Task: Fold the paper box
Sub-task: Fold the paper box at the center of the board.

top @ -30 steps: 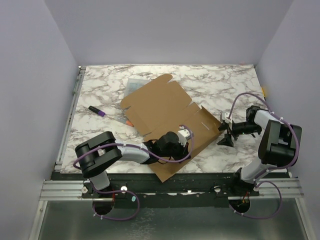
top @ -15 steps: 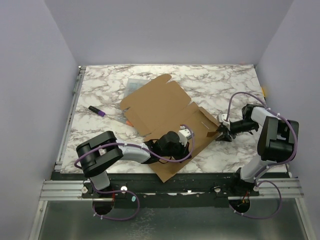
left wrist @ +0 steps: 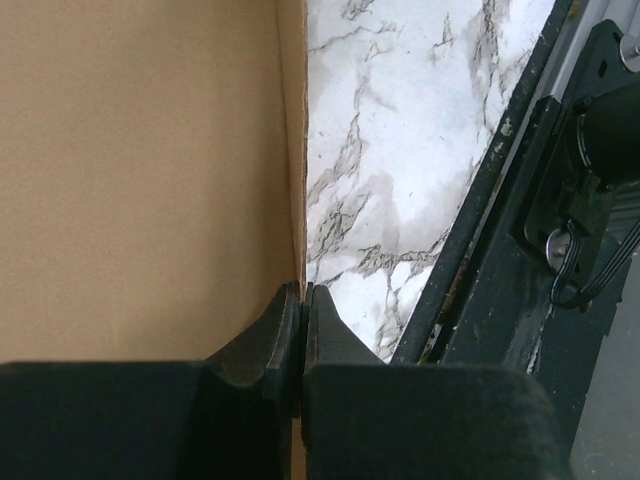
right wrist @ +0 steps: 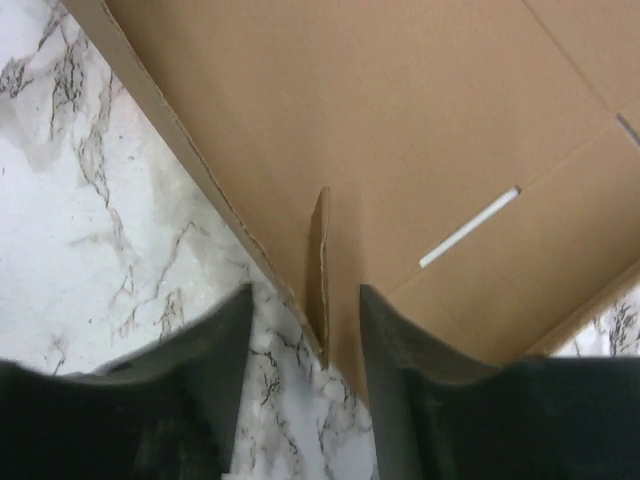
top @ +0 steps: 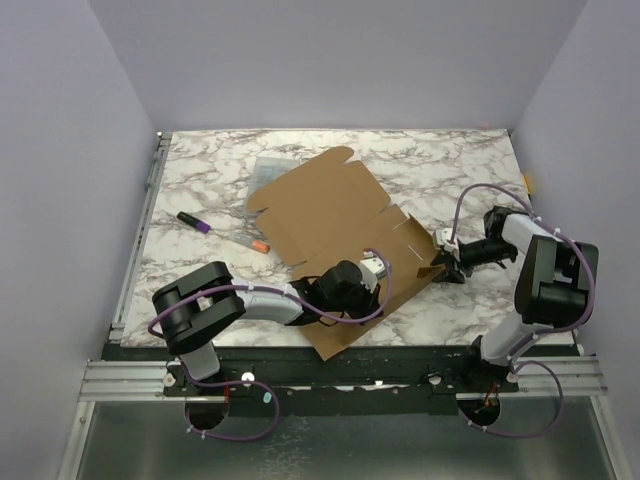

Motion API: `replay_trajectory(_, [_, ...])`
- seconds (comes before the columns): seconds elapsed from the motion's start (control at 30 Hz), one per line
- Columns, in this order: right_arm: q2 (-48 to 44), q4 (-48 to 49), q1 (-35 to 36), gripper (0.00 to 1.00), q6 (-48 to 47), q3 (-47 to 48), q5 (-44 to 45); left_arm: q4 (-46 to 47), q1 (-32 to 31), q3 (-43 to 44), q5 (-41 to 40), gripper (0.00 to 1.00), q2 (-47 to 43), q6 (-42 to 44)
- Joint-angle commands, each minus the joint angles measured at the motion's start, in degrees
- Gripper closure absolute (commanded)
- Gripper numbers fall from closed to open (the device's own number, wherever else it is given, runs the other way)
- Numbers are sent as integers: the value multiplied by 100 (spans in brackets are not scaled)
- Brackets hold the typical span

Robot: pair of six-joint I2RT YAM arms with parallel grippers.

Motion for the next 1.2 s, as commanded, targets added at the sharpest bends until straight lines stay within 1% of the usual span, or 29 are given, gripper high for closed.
replay_trajectory(0.0, [-217,-124,44,38,691,22,-166,-697,-41,39,149,100,24,241])
replay_trajectory(0.03, [-308,-163,47,34,844,56,-185,-736,-41,27,155,100,6,254])
replay_trajectory(0.07, [-396,-212,46,32,991,98,-222,-772,-41,22,154,100,-16,275])
replay_trajectory(0.2, [-691,-536,34,31,1374,361,-467,-916,-41,4,138,100,-79,341])
replay_trajectory(0.3, [-771,-897,29,30,1844,790,-651,-1016,-42,5,141,100,-126,390])
replay_trajectory(0.37, [-732,-943,26,30,2364,1107,-762,-1073,-41,4,139,100,-157,421])
replay_trajectory(0.47, [-661,-428,100,33,3640,1325,-886,-1137,-41,8,138,100,-187,425])
replay_trajectory(0.5, [-666,-348,230,33,3783,1312,-784,-1148,-36,14,140,100,-202,411])
replay_trajectory(0.6, [-889,323,873,33,4520,905,85,-1152,-42,22,122,100,-218,360])
replay_trajectory(0.7, [-1028,614,1170,32,4706,497,535,-1144,-53,30,107,100,-200,337])
replay_trajectory(0.73, [-998,656,1191,33,4769,442,635,-1147,-50,34,107,100,-194,330])
replay_trajectory(0.77, [-949,880,1194,36,4994,287,980,-1143,-51,30,129,100,-192,323])
replay_trajectory(0.83, [-961,988,1332,37,5020,189,1192,-1142,-50,26,124,100,-211,319])
replay_trajectory(1.07, [-991,1253,1400,41,5121,3,1719,-1140,-59,42,136,100,-215,299])
replay_trajectory(1.17, [-955,1436,1460,46,5293,-20,1915,-1139,-59,48,149,100,-218,301])
